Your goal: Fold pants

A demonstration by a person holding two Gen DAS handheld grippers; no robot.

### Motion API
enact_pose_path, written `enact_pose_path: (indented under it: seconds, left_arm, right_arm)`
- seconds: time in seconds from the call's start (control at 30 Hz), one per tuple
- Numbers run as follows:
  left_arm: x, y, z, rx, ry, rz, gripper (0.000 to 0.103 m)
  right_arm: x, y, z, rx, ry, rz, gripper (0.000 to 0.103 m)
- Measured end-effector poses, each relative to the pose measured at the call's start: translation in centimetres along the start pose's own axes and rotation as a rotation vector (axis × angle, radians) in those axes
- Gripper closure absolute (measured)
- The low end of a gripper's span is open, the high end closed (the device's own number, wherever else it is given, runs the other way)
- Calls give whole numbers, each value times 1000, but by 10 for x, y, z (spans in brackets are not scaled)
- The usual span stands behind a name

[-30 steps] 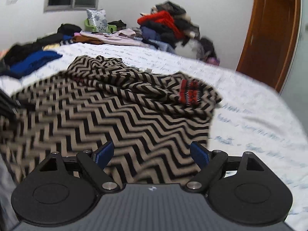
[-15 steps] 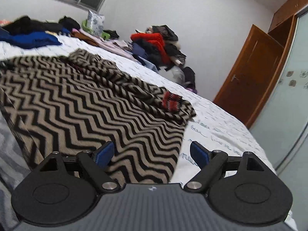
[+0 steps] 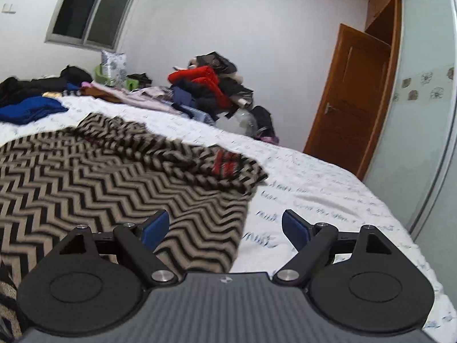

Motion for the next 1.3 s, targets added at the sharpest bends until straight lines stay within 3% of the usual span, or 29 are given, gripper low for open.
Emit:
enact_pose_path:
  seconds: [0.1,0.23,0.33,0.4,0.47,0.53,0.67,0.77,0.87,1.0,1.13,1.23,1.3]
  left_arm:
    - [-2,13,-2,109,61,-77,10]
    - [-13,41,-22,214,59,-156,10]
    - [-15,59,-24,212,72,-188,4]
    - [-6,61,-18,180,123,-157,5]
    - [1,64,-18,131,154,-134,6]
    - [0,67,-30,151,144,-174,6]
    - [-22,61,-69,288,105,-298,4]
    - [-35,39,-97,406,115,-352,4]
    - [-36,16,-121,504,156,-405,4]
    - [-24,-11,-143,557,227,-446,4]
    - [-10,-32,-156,550,261,-439,4]
    - [-4,-39,-160,508,265,-415,4]
    - [-3,-42,-160,494,255,-406,3]
  right_arm:
    - [3,4,-3,11,11,-22,16]
    - [-12,-18,-18,13,-8,47,16]
    - [-10,-32,-19,49,27,25,16]
    - [0,-30,-11,65,109,-46,16]
    - [6,-29,-16,71,118,-37,16]
    - [4,-31,-31,-8,85,86,16]
    - [0,-38,-56,-178,89,387,8]
    - [-3,-31,-75,-291,113,475,8]
    - [-6,-13,-94,-360,132,483,8]
    - [-3,18,-113,-415,177,417,8]
    - [2,44,-126,-441,204,363,8]
    - [-1,50,-125,-437,174,337,8]
    - [3,49,-115,-395,184,330,8]
Point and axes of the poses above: each gripper's, at about its wrist camera, not at the fingertips, and z roughly the way its jaws point, y to its left, x to its underside, the point moved 7 cm from there along z, roughly the way its jaws point, and after that the axes turned 6 degrees about -z, right-handed, at the moved point
